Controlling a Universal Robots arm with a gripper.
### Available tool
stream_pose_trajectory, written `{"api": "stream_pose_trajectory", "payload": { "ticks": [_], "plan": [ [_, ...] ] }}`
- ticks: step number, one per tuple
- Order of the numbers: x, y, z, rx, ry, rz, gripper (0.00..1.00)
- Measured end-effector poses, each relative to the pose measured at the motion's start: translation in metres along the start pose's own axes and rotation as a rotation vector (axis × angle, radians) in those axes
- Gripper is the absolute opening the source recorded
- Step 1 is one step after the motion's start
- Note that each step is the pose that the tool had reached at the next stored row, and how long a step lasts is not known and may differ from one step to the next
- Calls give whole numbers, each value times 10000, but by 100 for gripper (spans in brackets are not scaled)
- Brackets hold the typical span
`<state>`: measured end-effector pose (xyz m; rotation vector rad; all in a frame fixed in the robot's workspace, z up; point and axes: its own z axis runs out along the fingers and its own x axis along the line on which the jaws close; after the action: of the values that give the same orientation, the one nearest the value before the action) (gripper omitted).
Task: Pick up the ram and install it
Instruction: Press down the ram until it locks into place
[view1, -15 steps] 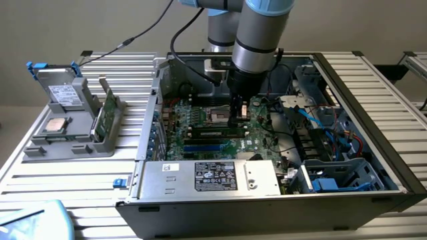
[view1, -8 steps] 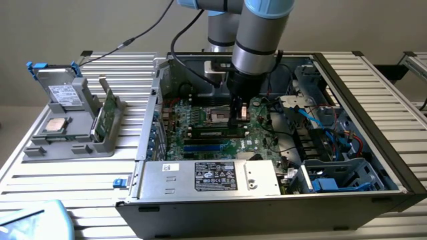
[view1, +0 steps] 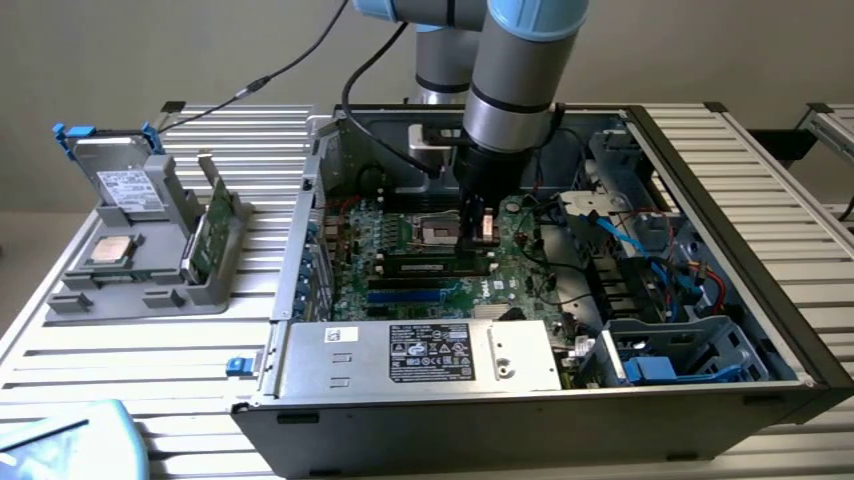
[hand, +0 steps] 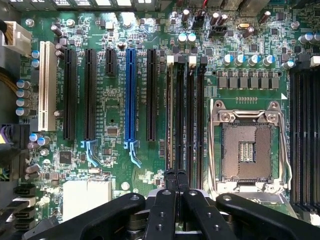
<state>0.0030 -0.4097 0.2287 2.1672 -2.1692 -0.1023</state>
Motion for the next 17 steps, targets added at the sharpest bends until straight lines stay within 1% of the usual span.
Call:
{"api": "stream_pose_trajectory", "payload": {
  "ticks": [6,12,14,17],
  "plan": [
    [0,-2,21,0,0,0,11],
    [-1,0,19,3,-8,0,11],
    [-1,13,11,3,-12,1,11],
    [0,33,1,1,-4,0,11]
  ]
}}
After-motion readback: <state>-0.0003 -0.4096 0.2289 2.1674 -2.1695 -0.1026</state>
